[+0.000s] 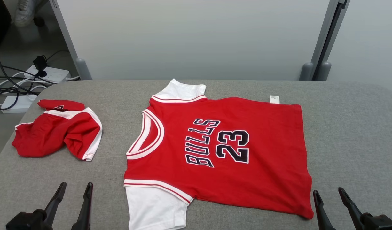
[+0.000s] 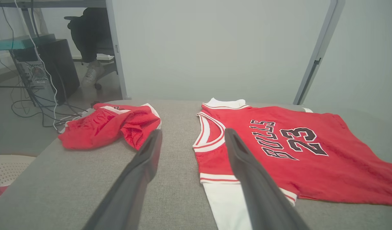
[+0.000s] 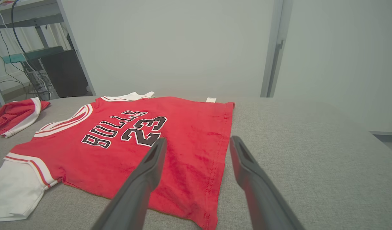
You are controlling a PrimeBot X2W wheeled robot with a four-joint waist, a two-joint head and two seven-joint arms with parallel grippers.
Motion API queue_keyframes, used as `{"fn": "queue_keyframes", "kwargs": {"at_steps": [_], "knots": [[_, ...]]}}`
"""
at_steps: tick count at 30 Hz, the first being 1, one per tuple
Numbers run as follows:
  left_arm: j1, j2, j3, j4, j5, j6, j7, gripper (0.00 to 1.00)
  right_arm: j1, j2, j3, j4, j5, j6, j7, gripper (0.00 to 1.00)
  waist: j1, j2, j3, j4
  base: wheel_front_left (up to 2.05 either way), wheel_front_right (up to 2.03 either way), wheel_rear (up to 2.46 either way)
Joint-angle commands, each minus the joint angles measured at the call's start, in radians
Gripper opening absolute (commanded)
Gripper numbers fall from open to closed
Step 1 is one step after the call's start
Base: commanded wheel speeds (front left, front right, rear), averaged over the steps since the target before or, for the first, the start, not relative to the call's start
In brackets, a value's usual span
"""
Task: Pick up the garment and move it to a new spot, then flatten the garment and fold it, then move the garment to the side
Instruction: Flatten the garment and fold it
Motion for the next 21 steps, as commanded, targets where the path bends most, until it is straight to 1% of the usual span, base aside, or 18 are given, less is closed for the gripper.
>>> {"fn": "queue_keyframes", "kwargs": {"at_steps": [1, 5, 8, 9, 11, 17, 21], "knots": [[-0.034, 0.026, 0.052, -0.020, 0.012, -0.009, -0.013, 1.00, -0.024, -0.011, 0.023, -0.032, -0.008, 0.005, -0.013, 1.00, 0.0000, 0.0000, 0.002, 0.000, 0.00, 0.00, 0.00], [-0.029, 0.008, 0.079, -0.006, 0.035, -0.038, -0.013, 1.00, -0.031, -0.007, 0.027, -0.034, -0.007, 0.005, -0.011, 1.00, 0.0000, 0.0000, 0.009, -0.002, 0.00, 0.00, 0.00], [-0.039, -0.003, 0.087, 0.013, 0.052, -0.074, -0.013, 1.00, -0.041, -0.002, 0.030, -0.032, -0.003, 0.005, -0.013, 1.00, 0.0000, 0.0000, 0.018, 0.000, 0.00, 0.00, 0.00], [-0.039, -0.003, 0.087, 0.013, 0.052, -0.074, -0.013, 1.00, -0.041, -0.002, 0.030, -0.032, -0.003, 0.005, -0.013, 1.00, 0.0000, 0.0000, 0.018, 0.000, 0.00, 0.00, 0.00], [-0.052, -0.015, 0.101, 0.032, 0.060, -0.091, -0.013, 1.00, -0.049, 0.001, 0.030, -0.027, -0.002, 0.005, -0.016, 1.00, 0.0000, 0.0000, 0.021, 0.005, 0.00, 0.00, 0.00], [-0.069, -0.036, 0.126, 0.060, 0.077, -0.116, -0.013, 1.00, -0.062, 0.007, 0.027, -0.014, 0.002, 0.005, -0.024, 1.00, 0.0000, 0.0000, 0.026, 0.006, 0.00, 0.00, 0.00], [-0.067, -0.046, 0.127, 0.067, 0.087, -0.117, -0.013, 1.00, -0.065, 0.010, 0.030, -0.010, 0.003, 0.005, -0.029, 1.00, 0.0000, 0.0000, 0.028, 0.006, 0.00, 0.00, 0.00]]}}
